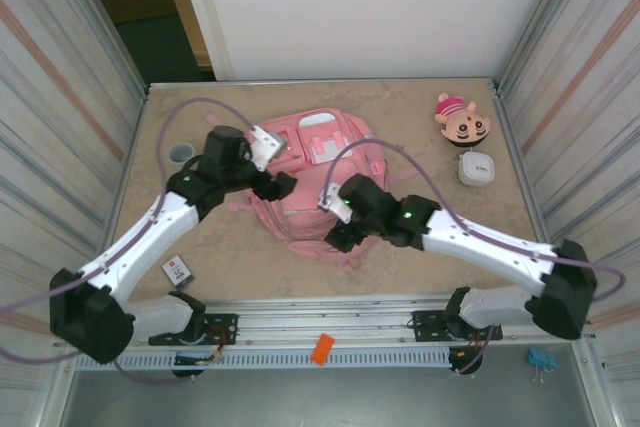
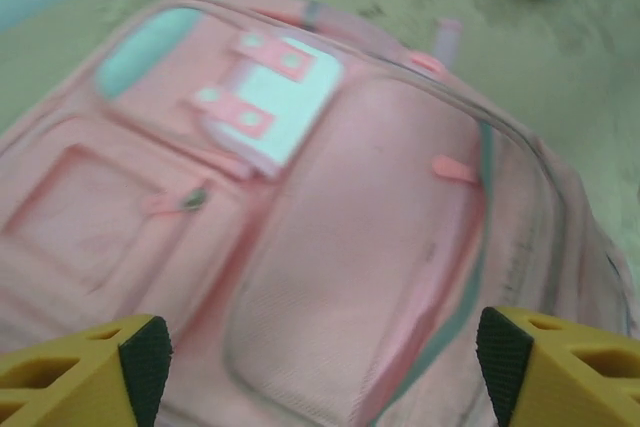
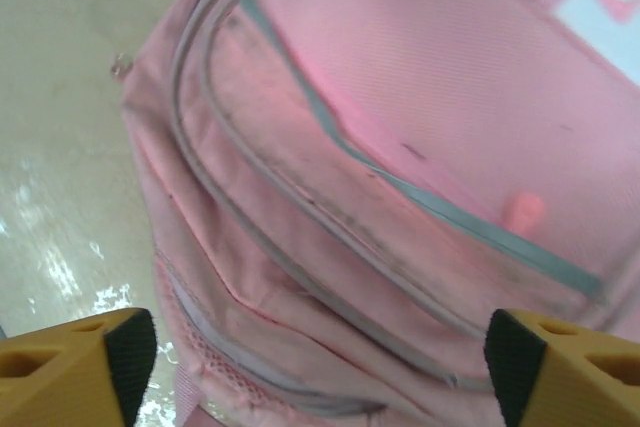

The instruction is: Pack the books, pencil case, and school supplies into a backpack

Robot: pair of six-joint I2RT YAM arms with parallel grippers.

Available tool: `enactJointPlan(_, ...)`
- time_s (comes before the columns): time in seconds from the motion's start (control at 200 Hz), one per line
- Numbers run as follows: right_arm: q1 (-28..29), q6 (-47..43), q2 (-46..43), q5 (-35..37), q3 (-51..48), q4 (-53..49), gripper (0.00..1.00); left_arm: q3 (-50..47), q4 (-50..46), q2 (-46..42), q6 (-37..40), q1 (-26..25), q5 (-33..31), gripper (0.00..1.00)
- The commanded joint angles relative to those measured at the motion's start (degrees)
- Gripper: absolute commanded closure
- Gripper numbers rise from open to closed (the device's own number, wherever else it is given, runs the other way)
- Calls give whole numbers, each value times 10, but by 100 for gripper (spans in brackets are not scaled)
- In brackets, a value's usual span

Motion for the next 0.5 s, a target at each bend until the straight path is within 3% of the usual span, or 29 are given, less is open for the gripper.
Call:
enactJointPlan(0.0,12,-100,63,24,25,-7,10,-51,14,-32,-108,47,20,17)
enactJointPlan(0.165,29,-163,149,32,18,23,9,-88,8,-43,-196,122,44,19)
enactJointPlan(0.256,48,-198,185,67,17,29,8,-95,1,-31,-210,136,56,20)
enactJointPlan(0.396,49,-214,221,65,-1,74,9,-100,17,-20,-224,138,68,21)
enactJointPlan(0.456,47,-214,238,67,-2,89,15,-101,27,-16,-230,137,71,21)
enactJointPlan(0.496,43,-211,248,70,0,92,28,-100,30,-14,-231,138,72,21)
